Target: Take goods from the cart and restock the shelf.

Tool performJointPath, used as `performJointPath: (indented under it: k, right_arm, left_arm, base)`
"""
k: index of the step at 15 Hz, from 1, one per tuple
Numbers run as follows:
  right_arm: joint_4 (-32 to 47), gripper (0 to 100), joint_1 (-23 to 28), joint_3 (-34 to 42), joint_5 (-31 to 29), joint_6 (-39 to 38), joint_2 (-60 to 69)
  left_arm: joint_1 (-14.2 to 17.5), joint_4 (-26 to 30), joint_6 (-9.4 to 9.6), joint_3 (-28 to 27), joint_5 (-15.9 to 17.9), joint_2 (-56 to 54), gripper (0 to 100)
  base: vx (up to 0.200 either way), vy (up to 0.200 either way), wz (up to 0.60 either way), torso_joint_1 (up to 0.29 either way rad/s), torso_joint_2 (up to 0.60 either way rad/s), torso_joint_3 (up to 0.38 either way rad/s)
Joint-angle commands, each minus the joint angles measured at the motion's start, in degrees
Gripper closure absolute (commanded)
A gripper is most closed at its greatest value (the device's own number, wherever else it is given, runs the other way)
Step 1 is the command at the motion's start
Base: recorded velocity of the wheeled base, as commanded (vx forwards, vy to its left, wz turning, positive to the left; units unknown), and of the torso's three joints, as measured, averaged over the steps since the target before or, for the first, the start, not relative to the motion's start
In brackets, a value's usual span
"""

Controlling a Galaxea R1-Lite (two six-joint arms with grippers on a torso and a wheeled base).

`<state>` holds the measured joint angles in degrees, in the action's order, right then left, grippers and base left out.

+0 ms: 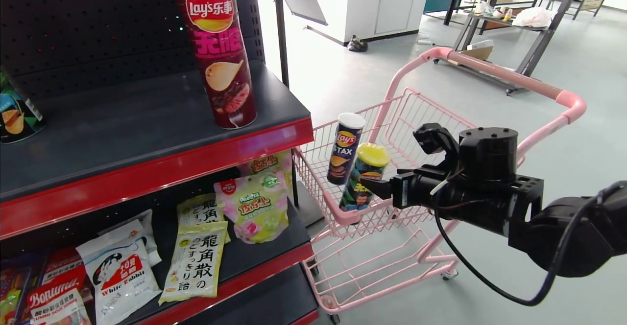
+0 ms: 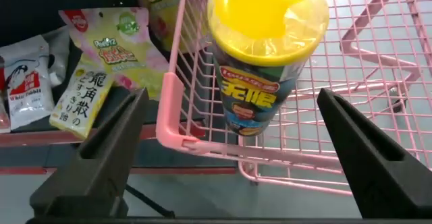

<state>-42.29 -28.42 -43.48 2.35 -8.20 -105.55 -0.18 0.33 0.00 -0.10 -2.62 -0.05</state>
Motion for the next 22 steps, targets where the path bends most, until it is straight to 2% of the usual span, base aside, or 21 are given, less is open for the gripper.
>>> performJointPath:
  k: [1,7,15,16,22]
  right_arm:
    - [-0.07,0,-0.15,-2.13,-0.07,-0.32,-3.79]
    - [-0.16,0,0.12,-10.66,-1.74,-2.43,-12.23]
    - [-0.87,0,0.91,-16.02,-3.23,-2.52,-18.29]
    - [-0.95,100,0.91,-16.19,-3.23,-2.52,-18.99]
    - [-0.95,100,0.91,-16.98,-3.23,-2.43,-19.26]
  left_arm:
    - [0.01,0.02,0.0,0.01,-0.02,0.05,0]
    - [0.01,0.02,0.0,0.01,-0.02,0.05,0]
    - [0.01,-0.07,0.09,-0.08,-0.02,0.05,0]
    - [0.01,-0.07,0.09,0.01,-0.02,0.05,0]
    - [0.01,-0.07,0.09,-0.08,-0.02,0.05,0]
  base:
    - [0.0,0.0,0.0,0.0,0.0,0.0]
    - [0.0,0.0,0.0,0.0,0.0,0.0]
    - [0.0,0.0,0.0,0.0,0.0,0.0]
    - [0.0,0.0,0.0,0.0,0.0,0.0]
    - [0.0,0.0,0.0,0.0,0.0,0.0]
